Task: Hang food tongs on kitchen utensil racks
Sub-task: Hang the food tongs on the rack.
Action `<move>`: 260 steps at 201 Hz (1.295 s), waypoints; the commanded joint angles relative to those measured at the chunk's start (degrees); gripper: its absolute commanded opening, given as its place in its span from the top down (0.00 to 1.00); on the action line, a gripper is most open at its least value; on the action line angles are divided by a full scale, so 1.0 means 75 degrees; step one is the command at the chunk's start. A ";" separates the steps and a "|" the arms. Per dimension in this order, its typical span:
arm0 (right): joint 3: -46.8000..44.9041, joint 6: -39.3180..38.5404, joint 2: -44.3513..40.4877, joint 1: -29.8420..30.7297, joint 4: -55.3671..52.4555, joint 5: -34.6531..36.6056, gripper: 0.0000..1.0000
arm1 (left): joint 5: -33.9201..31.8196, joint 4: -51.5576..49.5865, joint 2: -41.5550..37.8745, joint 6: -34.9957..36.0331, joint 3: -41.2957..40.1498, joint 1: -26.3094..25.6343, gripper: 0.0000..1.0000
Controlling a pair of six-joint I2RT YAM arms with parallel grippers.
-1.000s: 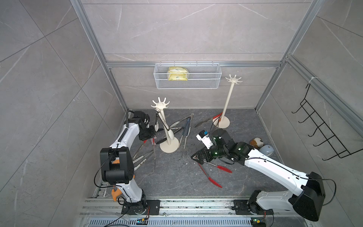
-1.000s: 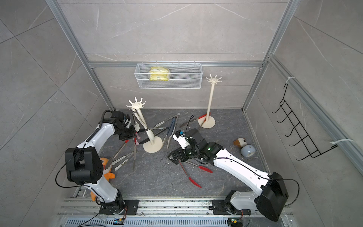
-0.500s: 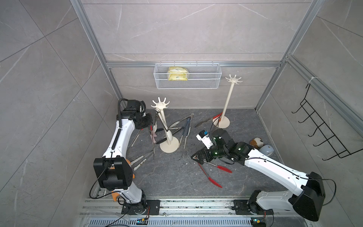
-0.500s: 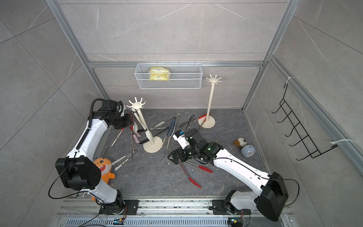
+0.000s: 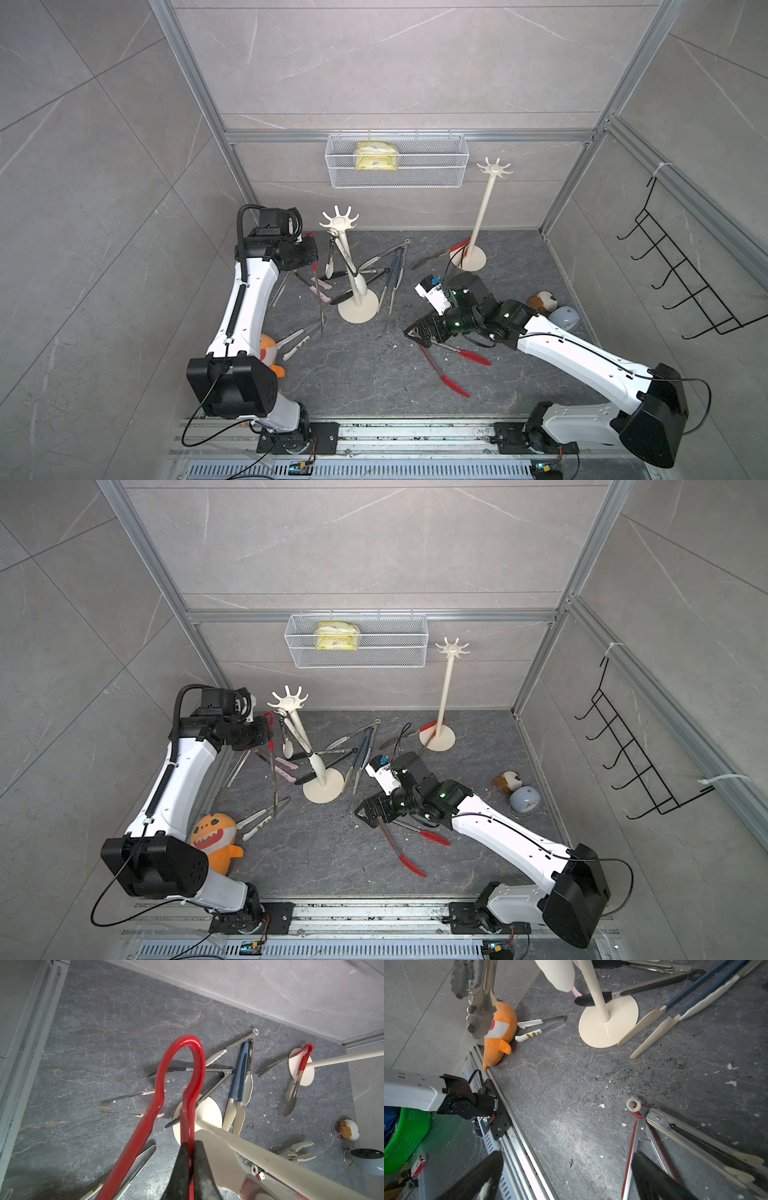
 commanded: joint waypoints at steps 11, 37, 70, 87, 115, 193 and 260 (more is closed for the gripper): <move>0.0194 -0.0238 0.0045 -0.0023 0.0017 -0.0072 0.02 | -0.0374 -0.0096 -0.0621 0.0077 0.0367 0.0031 1.00; 0.0272 -0.0325 0.0045 -0.0023 -0.0075 -0.0072 0.02 | -0.0242 0.0083 -0.0975 0.0068 0.0291 0.0029 1.00; 0.0363 -0.0420 0.0045 -0.0023 -0.0177 -0.0077 0.02 | 0.0025 0.0512 -0.1516 0.0044 0.0060 0.0019 1.00; 0.0409 -0.0488 0.0045 -0.0023 -0.0235 -0.0092 0.01 | 0.0176 0.0798 -0.1830 0.0042 -0.0076 -0.0004 1.00; 0.0479 -0.0605 0.0045 -0.0035 -0.0312 -0.0095 0.01 | 0.0271 0.1095 -0.2282 0.0246 -0.0218 -0.0063 1.00; 0.0644 -0.0789 0.0127 -0.0116 -0.0406 -0.0213 0.01 | 0.1079 0.1801 -0.3407 0.0723 -0.0974 -0.0110 1.00; 0.0795 -0.0960 0.0162 -0.0181 -0.0567 -0.0268 0.01 | 0.2044 0.2187 -0.3927 0.0819 -0.1472 -0.0106 1.00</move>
